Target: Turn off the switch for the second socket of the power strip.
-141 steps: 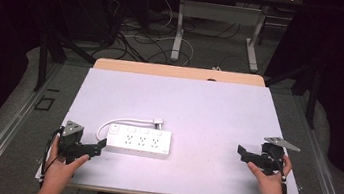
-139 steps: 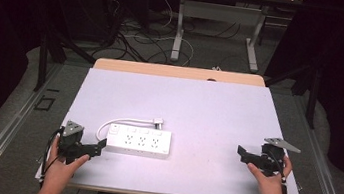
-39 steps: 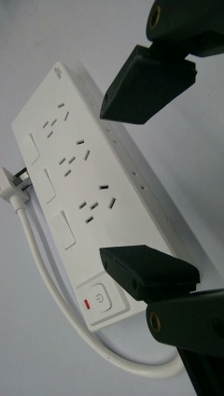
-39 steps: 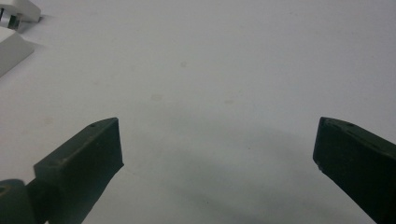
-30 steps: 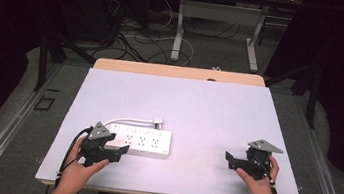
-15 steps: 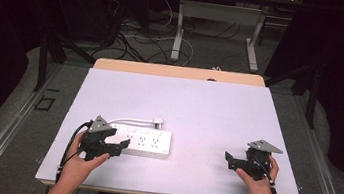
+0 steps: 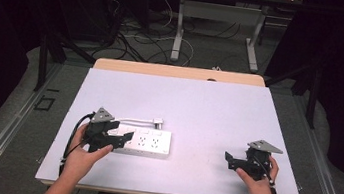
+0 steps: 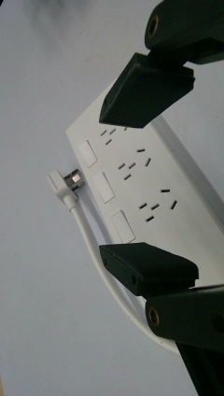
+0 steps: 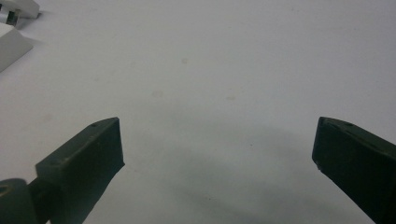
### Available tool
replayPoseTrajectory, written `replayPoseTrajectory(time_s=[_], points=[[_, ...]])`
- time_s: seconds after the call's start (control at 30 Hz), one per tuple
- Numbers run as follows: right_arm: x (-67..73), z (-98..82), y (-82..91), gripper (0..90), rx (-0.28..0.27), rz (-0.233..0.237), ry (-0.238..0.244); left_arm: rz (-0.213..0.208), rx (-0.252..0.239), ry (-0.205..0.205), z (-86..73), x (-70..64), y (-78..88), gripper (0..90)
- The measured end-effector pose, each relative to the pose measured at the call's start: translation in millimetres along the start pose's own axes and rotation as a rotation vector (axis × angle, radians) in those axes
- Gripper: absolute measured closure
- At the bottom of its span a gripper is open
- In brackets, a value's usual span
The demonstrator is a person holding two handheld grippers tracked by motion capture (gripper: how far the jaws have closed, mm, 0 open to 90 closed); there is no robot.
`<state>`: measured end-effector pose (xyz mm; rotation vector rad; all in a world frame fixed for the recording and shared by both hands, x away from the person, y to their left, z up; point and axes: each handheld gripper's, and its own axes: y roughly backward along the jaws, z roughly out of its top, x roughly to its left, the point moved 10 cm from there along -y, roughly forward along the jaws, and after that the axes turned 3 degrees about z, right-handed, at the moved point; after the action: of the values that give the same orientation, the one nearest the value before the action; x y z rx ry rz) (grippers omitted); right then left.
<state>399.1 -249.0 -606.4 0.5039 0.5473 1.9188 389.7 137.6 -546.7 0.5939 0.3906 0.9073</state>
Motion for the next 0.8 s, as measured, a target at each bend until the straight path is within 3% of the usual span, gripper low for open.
replayPoseTrajectory(time_s=[0.07,0.3,0.8], points=[[0.0,-0.2,-0.1,1.5,0.001,0.000,-0.001,-0.006,-0.014,0.027,5.7,0.3,0.0,31.4],[-0.2,-0.8,-0.4,1.6,0.005,0.002,0.008,-0.014,-0.011,0.039,13.6,3.2,0.3,32.8],[1.8,-2.1,-2.2,1.6,0.011,0.005,-0.005,-0.018,0.009,0.032,28.5,0.5,-2.6,42.0]])
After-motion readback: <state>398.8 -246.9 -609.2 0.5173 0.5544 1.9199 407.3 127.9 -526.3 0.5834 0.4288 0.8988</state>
